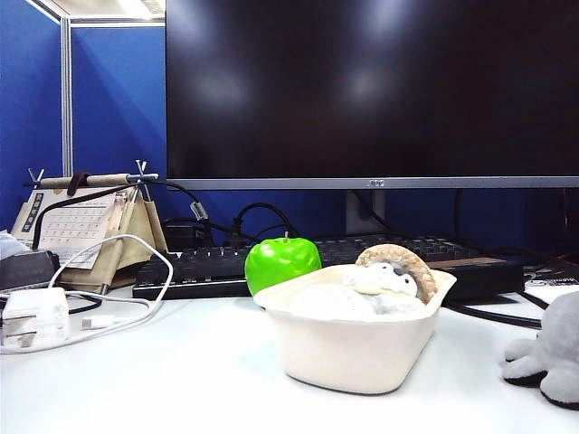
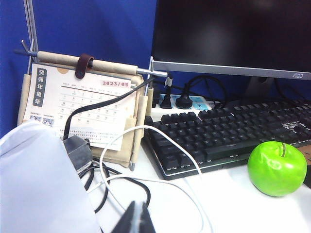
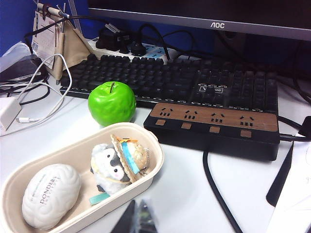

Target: Place the tilting octopus upright.

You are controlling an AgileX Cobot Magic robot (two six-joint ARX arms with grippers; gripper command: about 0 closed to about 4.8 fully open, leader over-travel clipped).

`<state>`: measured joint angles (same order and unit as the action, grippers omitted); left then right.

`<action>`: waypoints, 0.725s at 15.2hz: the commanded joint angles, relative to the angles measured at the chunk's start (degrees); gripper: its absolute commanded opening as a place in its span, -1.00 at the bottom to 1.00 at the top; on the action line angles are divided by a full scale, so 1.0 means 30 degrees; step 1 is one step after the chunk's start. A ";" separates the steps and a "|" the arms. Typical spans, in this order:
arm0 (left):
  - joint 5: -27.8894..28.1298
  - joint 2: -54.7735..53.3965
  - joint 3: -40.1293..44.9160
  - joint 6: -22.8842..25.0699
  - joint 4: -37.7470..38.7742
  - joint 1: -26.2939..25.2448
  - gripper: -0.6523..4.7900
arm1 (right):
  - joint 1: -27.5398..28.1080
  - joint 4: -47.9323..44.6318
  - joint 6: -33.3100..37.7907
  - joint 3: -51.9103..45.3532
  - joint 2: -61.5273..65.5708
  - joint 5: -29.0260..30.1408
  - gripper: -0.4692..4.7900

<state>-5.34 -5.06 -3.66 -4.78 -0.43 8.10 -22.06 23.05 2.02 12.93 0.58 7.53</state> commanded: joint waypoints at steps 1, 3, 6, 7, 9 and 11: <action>0.0044 0.0000 -0.0022 -0.0051 -0.0291 -0.0007 -0.78 | 0.0000 -0.0189 -0.0051 0.0058 -0.0007 0.0015 -0.79; 0.0044 0.0000 -0.0022 -0.0051 -0.0291 -0.0007 -0.78 | 0.0000 -0.0189 -0.0051 0.0058 -0.0007 0.0015 -0.79; 0.0044 0.0000 -0.0022 -0.0051 -0.0291 -0.0007 -0.78 | 0.0000 -0.0197 -0.0051 0.0058 -0.0007 0.0000 -0.79; 0.0044 0.0000 -0.0022 -0.0051 -0.0291 -0.0007 -0.78 | 0.0000 -0.0204 -0.0102 0.0058 -0.0007 -0.0022 -0.79; 0.0044 0.0000 -0.0022 -0.0051 -0.0291 -0.0007 -0.78 | 0.1843 -0.0969 -0.0663 0.0058 0.0000 -0.1056 -0.79; 0.0036 0.0000 -0.0022 -0.0058 -0.0291 -0.0007 -0.78 | 0.4182 -0.2011 -0.0692 0.0029 -0.0007 -0.0925 -0.79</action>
<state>-5.34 -5.06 -3.66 -4.78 -0.43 8.10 -11.40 19.90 -0.05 12.93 0.58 4.73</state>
